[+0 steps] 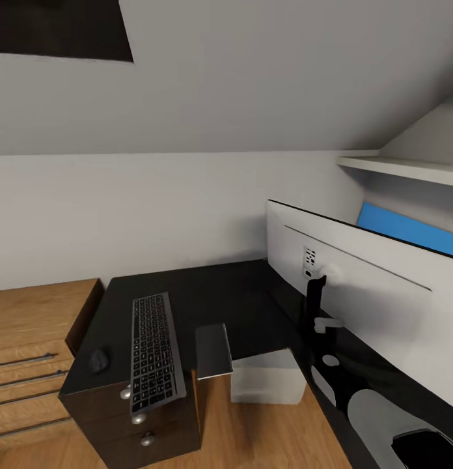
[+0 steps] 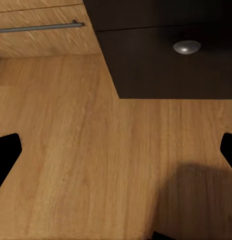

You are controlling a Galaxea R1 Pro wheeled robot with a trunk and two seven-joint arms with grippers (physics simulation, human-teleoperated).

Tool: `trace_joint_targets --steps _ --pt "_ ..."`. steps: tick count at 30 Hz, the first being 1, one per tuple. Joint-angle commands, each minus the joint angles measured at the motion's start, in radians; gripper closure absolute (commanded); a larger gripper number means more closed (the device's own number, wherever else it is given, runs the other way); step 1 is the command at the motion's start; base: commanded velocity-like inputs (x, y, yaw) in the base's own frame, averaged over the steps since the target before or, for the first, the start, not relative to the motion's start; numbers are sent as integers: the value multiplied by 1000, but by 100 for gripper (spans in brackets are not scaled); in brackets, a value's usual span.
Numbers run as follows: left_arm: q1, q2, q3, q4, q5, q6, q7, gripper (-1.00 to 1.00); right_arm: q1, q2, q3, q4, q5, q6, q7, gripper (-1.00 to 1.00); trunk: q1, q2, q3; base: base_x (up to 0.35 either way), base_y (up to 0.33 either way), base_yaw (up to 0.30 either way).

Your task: In the bedroom, organize the workspace by keeping the computer under the desk, ensuring the monitor is on the desk, placing the keyboard on the desk next to the monitor, placing the mouse on the desk next to the keyboard, moving the folder from the swivel chair onto the desk next to the mouse, stacking the notebook on top of the folder with the pen on top of the notebook, and positioning the swivel chair next to the desk.

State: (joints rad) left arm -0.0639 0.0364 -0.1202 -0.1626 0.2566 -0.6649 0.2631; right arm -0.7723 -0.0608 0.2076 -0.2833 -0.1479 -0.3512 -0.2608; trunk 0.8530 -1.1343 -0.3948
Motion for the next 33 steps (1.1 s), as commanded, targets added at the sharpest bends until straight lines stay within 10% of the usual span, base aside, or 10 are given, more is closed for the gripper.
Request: trace_joint_targets --steps 1,33 --pt "-1 0 -9 0 6 -2 5 -100 -1 -1 9 1 -13 -4 -5 100 0 -1 -1 -248 0 0" --pt "0 0 -7 0 7 -4 5 -100 -1 -2 -14 -7 -15 -60 -5 100 0 -1 -1 -139 0 0"
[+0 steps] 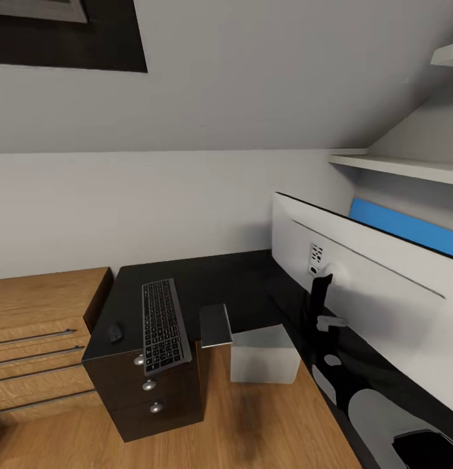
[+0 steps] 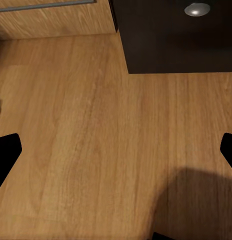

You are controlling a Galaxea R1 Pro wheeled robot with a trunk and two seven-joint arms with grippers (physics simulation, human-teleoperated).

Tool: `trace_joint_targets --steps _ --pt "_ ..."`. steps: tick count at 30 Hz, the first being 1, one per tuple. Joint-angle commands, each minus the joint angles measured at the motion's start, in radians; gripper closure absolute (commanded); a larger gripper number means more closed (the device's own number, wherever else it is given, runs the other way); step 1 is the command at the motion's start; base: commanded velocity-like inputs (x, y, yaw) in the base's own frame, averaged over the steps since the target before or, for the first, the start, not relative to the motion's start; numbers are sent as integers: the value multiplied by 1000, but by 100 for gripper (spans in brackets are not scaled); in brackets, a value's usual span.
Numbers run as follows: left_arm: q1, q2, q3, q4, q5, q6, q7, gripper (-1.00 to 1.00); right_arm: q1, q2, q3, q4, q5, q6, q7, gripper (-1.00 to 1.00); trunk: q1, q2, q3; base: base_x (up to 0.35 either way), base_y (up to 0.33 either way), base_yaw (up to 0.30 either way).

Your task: In the bedroom, organize the workspace by keeping the computer under the desk, ensuring the monitor is on the desk, placing the keyboard on the desk next to the monitor, placing the mouse on the desk next to the keyboard, moving the folder from the swivel chair onto the desk next to the mouse, stacking the notebook on top of the folder with the pen on top of the notebook, and positioning the swivel chair next to the desk.

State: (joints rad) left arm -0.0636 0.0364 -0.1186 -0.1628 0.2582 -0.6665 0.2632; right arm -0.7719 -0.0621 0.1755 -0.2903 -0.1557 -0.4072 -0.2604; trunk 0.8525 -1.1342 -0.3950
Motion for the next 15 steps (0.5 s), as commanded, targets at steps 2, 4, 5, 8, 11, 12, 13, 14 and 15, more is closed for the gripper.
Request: trace_joint_targets --steps 2,4,5,8,11,12,13,14,15 --pt "-1 0 -9 0 6 -2 5 -100 -1 -1 14 -1 -7 -6 -6 100 0 -1 -1 0 0 0" --pt "-1 0 -9 0 6 -2 5 -100 -1 0 12 -1 -7 -7 -6 100 0 -1 -1 0 0 0" --pt "-1 0 -9 0 6 -2 5 -100 -1 0 11 -1 -7 -8 -6 100 0 -1 -1 0 0 0" --pt "-1 0 -9 0 6 -2 5 -100 -1 -1 11 -1 -7 -8 -6 100 0 -1 -1 0 0 0" --pt "-1 0 -9 0 6 -2 5 -100 0 -1 12 -1 -6 -18 -5 100 0 -1 -1 0 0 0" --pt "-1 0 -9 0 6 -2 5 -100 0 -1 12 -1 -6 -25 -5 100 0 -1 -1 0 0 0" --pt "-1 0 -9 0 6 -2 5 -100 0 -1 12 0 -6 -37 -5 100 0 -1 -1 0 0 0" --pt "-1 0 -9 0 6 -2 5 -100 0 -1 13 0 -6 -49 -5 100 0 -1 -1 0 0 0" --pt "-1 0 -9 0 6 -2 5 -100 0 -1 13 0 -5 -54 -5 100 0 -1 -1 0 0 0"
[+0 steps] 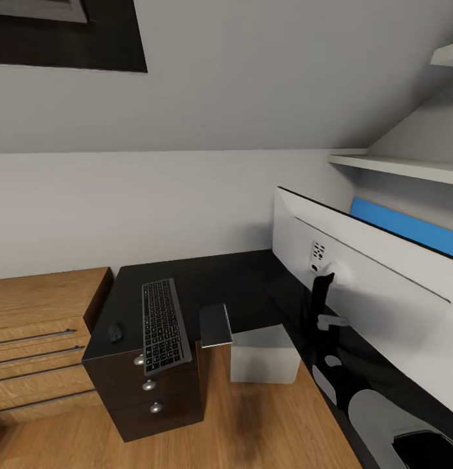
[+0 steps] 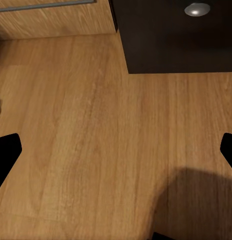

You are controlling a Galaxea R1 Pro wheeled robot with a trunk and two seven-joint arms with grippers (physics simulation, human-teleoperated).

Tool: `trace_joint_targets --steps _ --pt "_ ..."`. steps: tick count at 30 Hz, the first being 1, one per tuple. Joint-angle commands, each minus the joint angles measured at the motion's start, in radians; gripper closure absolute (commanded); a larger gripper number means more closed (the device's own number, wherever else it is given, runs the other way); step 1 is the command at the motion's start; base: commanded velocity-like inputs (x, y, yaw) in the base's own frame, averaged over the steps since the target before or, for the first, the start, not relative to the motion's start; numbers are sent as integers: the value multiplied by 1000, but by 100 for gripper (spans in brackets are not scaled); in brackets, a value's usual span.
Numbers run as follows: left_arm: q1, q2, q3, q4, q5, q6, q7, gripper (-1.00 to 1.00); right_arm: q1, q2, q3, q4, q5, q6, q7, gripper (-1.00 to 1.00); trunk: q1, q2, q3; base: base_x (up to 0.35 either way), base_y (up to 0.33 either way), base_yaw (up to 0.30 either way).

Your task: In the bedroom, organize the workspace by keeping the computer under the desk, ensuring the monitor is on the desk, placing the keyboard on the desk next to the monitor, placing the mouse on the desk next to the keyboard, moving the folder from the swivel chair onto the desk next to the mouse, stacking the notebook on top of the folder with the pen on top of the notebook, and positioning the swivel chair next to the desk.

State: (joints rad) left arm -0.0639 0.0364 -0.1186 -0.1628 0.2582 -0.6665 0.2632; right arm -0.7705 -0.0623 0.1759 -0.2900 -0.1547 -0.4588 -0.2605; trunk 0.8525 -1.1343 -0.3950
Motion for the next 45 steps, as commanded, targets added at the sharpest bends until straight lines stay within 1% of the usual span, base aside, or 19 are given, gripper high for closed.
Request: trace_joint_targets --steps 1,33,40,45 --pt "-1 0 -9 0 6 -2 5 -100 -1 -1 12 0 -6 -6 -5 100 0 -1 -1 0 0 0" --pt "-1 0 -8 0 6 -2 5 -100 -1 -1 13 0 -6 -15 -5 100 0 -1 -1 -1 0 0" --pt "-1 0 -7 0 7 -2 6 -100 -1 -1 11 0 -6 -15 -5 100 0 -1 -1 -154 -46 1" --pt "-1 1 -7 0 7 -2 6 -100 -1 1 13 0 -6 -15 -5 100 0 -1 -1 -284 -121 126"
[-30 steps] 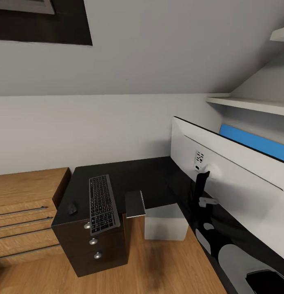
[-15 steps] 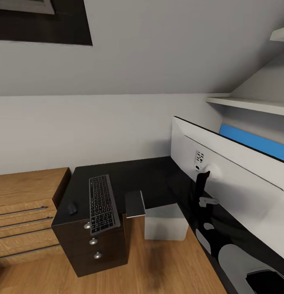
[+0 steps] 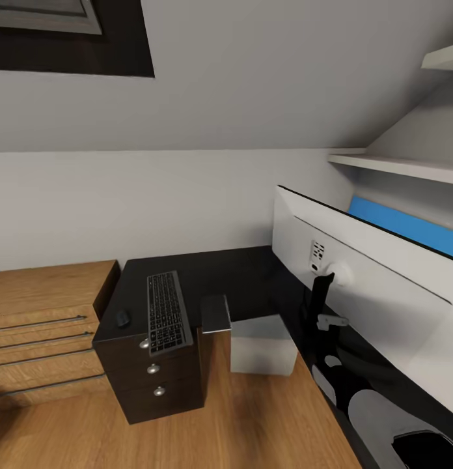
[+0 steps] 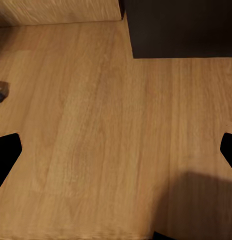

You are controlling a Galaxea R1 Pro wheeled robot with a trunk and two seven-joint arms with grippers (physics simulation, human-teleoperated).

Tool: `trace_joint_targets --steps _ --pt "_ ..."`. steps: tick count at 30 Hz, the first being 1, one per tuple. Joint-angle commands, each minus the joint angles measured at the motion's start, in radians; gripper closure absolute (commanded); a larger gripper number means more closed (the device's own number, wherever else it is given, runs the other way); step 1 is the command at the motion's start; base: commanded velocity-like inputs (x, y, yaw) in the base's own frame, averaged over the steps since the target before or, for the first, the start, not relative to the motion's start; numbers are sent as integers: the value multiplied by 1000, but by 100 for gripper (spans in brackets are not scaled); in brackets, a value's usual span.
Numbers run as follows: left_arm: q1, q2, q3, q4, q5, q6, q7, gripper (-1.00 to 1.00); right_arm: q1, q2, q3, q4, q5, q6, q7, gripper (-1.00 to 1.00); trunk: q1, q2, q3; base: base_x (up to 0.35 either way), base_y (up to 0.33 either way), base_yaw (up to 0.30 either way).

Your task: In the bedroom, organize the workspace by keeping the computer under the desk, ensuring the monitor is on the desk, placing the keyboard on the desk next to the monitor, placing the mouse on the desk next to the keyboard, moving the folder from the swivel chair onto the desk next to the mouse, stacking the notebook on top of the folder with the pen on top of the notebook, and positioning the swivel chair next to the desk.

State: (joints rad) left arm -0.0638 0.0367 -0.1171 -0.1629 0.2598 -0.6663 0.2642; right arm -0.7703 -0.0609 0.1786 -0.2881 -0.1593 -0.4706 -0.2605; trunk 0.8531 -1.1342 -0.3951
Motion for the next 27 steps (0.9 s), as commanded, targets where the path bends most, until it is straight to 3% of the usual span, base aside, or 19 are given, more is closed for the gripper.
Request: trace_joint_targets --steps 1,19,27 --pt "-1 1 -9 0 6 -3 5 -100 -1 -1 9 -2 -2 -3 -5 100 -1 -1 -1 -294 -129 185" --pt "-1 1 -7 0 6 -3 6 -100 -1 -2 9 -2 -2 -3 -5 100 -1 -1 -1 -320 -51 222" --pt "-1 2 -7 0 6 -3 6 -100 -1 -2 9 -2 -2 -3 -5 100 -1 -1 -1 -330 -98 49"
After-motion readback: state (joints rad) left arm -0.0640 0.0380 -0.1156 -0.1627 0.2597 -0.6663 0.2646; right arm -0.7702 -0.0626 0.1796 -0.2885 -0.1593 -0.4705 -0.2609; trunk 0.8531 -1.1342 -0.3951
